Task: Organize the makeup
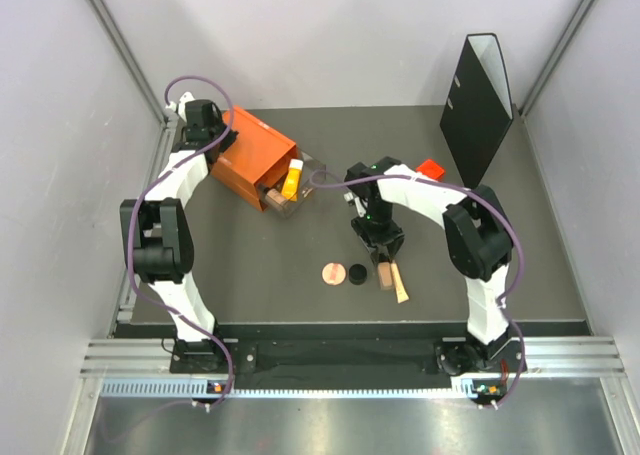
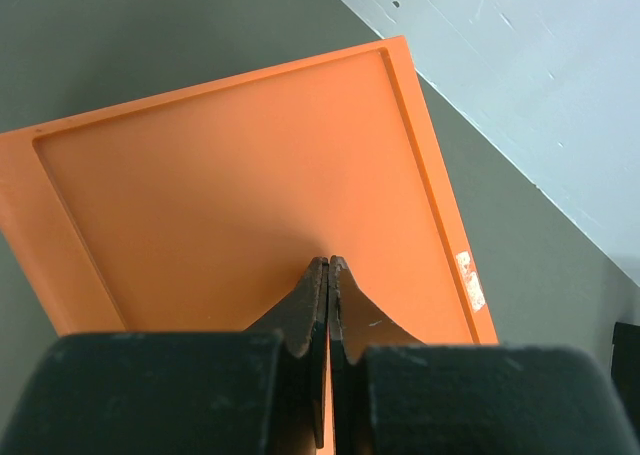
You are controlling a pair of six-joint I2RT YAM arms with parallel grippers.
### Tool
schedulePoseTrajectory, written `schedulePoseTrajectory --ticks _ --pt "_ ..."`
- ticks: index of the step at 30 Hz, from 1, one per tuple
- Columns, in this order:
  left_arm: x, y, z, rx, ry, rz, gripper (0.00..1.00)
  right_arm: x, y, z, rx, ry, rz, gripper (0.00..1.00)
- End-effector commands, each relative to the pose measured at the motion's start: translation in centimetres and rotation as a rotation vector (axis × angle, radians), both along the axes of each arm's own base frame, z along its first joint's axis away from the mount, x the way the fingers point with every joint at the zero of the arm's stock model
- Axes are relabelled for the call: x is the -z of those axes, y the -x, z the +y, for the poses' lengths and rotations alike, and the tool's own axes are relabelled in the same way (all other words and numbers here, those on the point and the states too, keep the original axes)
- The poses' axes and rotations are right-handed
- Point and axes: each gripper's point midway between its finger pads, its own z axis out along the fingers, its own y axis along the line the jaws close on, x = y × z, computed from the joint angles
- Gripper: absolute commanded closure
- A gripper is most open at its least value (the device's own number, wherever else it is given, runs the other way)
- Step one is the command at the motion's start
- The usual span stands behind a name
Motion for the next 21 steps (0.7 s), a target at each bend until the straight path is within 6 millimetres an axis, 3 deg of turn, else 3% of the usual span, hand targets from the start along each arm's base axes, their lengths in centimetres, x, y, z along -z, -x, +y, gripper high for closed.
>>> schedulePoseTrajectory --ticks 1,11,21 --pt "10.9 4.9 -0.2 0.032 -0.029 0.348 1.0 -0.7 0.9 0.4 -0.048 0.005 0.04 0.54" --pt "11.4 5.2 -0.2 0.035 -0.034 0.365 1.0 -0.1 2.7 0.1 -0.047 0.023 0.117 0.59" --pt "11.6 4.9 -0.2 0.041 -0.037 0.366 1.0 2.3 3.0 0.6 -0.043 0.049 0.176 0.55"
